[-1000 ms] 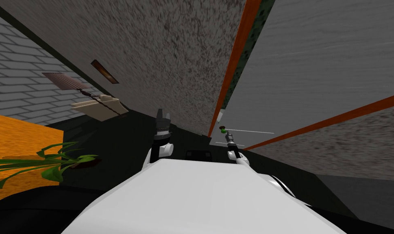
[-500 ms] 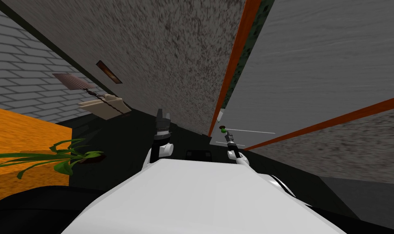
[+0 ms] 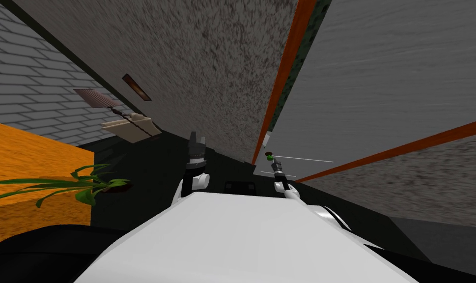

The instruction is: Pull the door open

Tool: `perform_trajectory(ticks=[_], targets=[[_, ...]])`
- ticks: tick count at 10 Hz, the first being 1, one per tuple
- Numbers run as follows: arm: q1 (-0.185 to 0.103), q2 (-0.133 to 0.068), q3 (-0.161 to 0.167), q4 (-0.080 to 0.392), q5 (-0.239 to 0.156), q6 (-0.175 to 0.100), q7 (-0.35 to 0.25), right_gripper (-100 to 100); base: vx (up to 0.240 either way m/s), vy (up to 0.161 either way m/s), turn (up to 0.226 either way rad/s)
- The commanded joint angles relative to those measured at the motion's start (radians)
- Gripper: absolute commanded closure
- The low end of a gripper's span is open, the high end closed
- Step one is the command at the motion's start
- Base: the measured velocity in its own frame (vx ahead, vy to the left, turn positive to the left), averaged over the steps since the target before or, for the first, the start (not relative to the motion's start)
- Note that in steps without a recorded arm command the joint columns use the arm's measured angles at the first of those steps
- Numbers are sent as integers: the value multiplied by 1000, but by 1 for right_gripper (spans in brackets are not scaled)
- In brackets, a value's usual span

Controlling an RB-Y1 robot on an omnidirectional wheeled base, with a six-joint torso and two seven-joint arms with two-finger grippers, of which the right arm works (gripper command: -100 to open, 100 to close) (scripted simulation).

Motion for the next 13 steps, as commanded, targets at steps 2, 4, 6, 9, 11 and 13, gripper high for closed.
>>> perform_trajectory(ticks=[2,4,6,9,11,13], targets=[[19,17,28,-65,-10,24,-55,100,-19,-5,5],[17,15,37,-64,-27,25,-97,100,-44,-18,67],[16,14,46,-63,-43,26,-139,100,-31,-12,44],[52,1,44,-119,-82,77,-207,-100,-33,-29,-18],[53,4,56,-126,-105,80,-261,-100,-60,6,21],[53,7,63,-131,-118,82,-302,-100,-45,10,52]])
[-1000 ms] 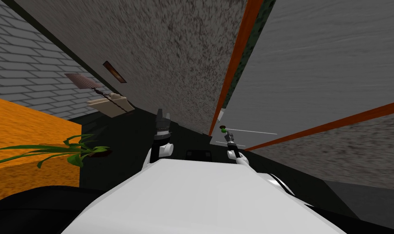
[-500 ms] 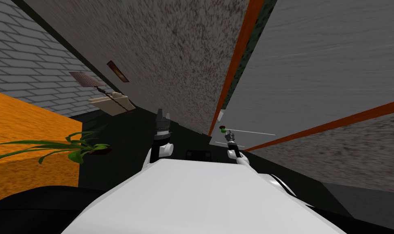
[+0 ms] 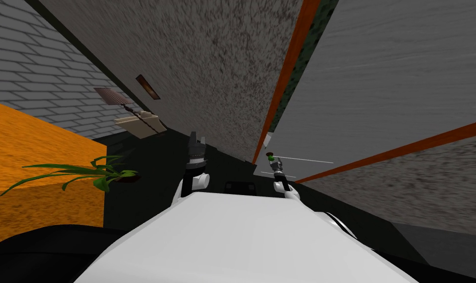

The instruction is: Pull the door open

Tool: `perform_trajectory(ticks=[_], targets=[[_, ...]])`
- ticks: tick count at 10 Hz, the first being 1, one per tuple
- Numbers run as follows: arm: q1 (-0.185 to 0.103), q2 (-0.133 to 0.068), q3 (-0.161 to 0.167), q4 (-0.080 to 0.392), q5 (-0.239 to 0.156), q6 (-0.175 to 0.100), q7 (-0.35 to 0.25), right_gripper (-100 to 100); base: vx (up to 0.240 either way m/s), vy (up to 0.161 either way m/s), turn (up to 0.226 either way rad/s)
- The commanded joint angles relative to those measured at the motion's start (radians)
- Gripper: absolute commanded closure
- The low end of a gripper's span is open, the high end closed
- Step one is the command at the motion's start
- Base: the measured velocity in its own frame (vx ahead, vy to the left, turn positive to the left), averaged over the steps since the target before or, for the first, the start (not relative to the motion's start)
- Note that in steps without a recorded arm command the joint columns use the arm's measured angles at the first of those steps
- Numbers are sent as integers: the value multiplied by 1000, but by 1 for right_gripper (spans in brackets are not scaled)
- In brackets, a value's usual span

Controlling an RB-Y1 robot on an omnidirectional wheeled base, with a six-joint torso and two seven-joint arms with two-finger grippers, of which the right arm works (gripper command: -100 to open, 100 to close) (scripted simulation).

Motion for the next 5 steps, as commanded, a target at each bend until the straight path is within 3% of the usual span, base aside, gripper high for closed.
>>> perform_trajectory(ticks=[1,5], targets=[[-17,10,10,20,-3,-14,-28,-100,-20,27,33],[-15,18,35,4,-49,-7,-144,-100,-42,5,14]])
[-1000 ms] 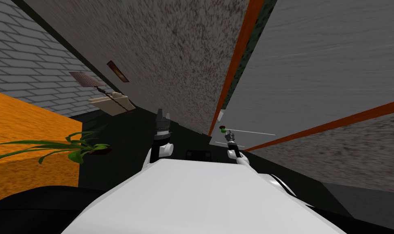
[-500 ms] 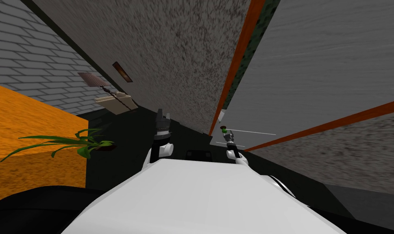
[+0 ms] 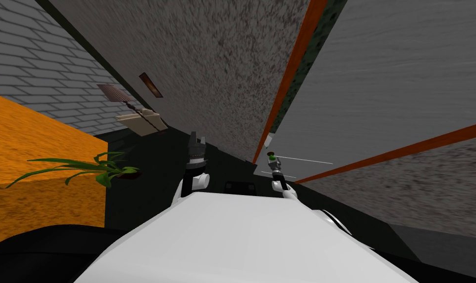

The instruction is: Pull the door open

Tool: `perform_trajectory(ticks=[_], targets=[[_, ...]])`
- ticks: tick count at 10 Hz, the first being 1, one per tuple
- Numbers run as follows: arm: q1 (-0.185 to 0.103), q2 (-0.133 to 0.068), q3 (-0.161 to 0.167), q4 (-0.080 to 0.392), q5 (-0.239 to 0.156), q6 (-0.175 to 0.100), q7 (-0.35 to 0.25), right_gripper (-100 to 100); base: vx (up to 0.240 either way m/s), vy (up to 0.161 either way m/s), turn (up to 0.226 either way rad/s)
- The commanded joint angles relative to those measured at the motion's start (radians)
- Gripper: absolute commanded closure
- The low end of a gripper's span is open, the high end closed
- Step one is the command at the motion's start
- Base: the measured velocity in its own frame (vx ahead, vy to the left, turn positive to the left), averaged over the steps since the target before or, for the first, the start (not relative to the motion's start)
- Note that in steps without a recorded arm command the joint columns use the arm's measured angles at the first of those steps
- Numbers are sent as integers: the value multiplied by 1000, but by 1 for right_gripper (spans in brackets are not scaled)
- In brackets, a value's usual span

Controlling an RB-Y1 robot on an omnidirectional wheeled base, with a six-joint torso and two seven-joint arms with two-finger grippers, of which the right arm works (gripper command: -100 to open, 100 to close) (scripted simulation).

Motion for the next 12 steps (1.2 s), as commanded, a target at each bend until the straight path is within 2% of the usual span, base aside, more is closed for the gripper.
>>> perform_trajectory(ticks=[1,2,4,5,6,7,9,10,11,12], targets=[[0,4,13,-7,-24,3,-50,-100,-65,-26,23],[0,4,13,-7,-24,3,-67,-100,-56,-19,10],[2,10,32,-19,-58,8,-130,-100,-55,-16,22],[2,10,32,-19,-58,8,-148,-100,-44,-9,9],[2,12,41,-25,-76,10,-183,-100,-47,-1,13],[2,12,41,-25,-76,10,-189,-100,-38,-6,8],[4,18,60,-37,-111,15,-254,-100,-58,-12,22],[4,18,60,-37,-111,15,-270,-100,-48,-15,8],[4,21,70,-42,-128,18,-305,-100,-50,-18,15],[4,21,70,-42,-128,18,-311,-100,-40,-16,8]])
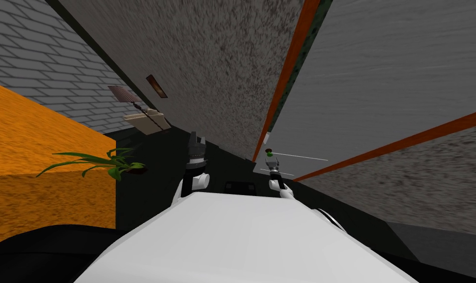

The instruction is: Pull the door open

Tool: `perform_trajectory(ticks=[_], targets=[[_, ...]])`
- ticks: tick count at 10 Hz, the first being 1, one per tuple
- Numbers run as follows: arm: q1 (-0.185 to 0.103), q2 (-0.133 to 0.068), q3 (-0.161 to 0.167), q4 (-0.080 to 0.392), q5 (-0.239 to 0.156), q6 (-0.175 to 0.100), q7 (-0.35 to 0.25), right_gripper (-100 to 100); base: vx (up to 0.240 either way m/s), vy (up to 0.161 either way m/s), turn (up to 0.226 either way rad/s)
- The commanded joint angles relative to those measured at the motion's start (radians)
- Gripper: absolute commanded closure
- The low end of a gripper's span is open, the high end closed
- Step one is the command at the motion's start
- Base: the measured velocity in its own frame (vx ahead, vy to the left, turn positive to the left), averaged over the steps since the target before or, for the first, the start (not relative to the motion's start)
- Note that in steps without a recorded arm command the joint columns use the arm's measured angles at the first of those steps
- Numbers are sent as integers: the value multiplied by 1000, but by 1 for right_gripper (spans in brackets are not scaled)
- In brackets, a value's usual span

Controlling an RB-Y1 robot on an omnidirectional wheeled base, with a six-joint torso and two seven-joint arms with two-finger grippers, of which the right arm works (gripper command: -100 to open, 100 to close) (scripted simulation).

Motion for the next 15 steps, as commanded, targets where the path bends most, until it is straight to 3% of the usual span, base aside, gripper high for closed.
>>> perform_trajectory(ticks=[1,15], targets=[[-1,3,11,-4,-19,2,-50,-100,-39,-16,12],[5,25,84,-47,-150,20,-395,-100,-46,-16,13]])
